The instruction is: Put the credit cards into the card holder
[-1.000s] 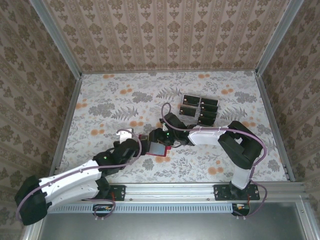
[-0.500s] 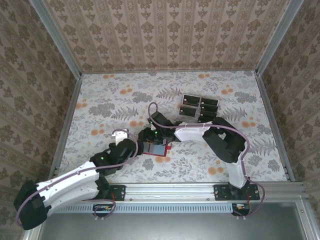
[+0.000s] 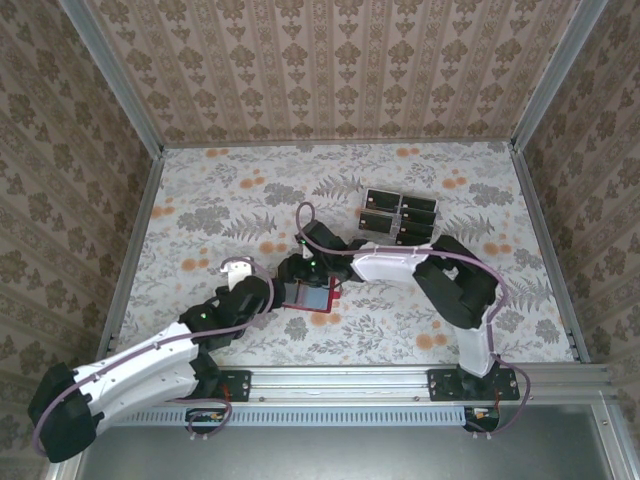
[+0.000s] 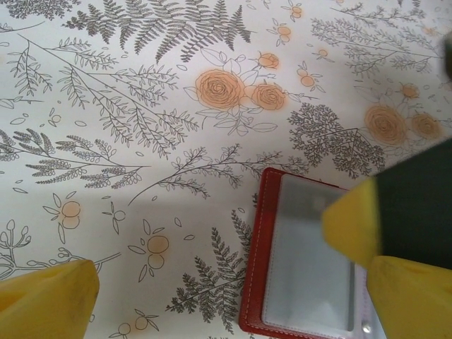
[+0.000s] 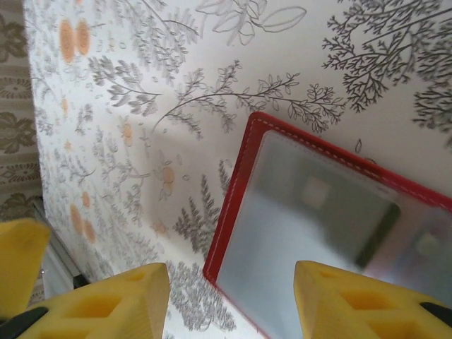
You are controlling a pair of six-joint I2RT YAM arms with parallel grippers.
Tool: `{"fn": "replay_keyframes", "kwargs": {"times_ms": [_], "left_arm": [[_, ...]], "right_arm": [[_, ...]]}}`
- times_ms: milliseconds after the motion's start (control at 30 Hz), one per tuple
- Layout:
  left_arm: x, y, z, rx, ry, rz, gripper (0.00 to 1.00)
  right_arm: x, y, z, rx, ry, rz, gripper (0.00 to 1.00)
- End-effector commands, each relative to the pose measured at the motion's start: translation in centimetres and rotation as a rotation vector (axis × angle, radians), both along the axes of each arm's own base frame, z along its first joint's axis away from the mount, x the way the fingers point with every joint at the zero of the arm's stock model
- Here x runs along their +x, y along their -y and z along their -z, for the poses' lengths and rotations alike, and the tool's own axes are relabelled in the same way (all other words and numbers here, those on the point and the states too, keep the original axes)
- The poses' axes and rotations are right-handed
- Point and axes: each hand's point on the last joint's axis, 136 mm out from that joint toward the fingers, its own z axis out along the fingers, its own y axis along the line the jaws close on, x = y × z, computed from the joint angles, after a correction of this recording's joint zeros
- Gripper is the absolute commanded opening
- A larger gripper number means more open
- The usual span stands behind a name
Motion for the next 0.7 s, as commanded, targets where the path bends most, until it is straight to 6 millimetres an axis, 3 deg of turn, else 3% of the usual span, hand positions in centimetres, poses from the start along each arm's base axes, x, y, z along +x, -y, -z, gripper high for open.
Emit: {"fn": "replay_keyframes", "kwargs": {"times_ms": [0, 300, 667], "left_arm": [[-0.2, -0.5, 0.9, 0.024, -0.039, -0.015, 1.0], [0.5, -0.2, 0.8, 0.039, -0.05, -0.02, 1.0], [0.8, 0.4, 0.8, 0.041, -0.062, -0.004, 1.0]], "right_arm": [[-1.1, 1.4, -2.2, -0.01, 0.055, -0.022, 0.52], [-3.4, 4.0, 2.8, -0.079, -0.016, -0.008, 0.52], [-4.0, 8.6, 5.1, -0.255, -0.019, -0.066, 0.52]]}}
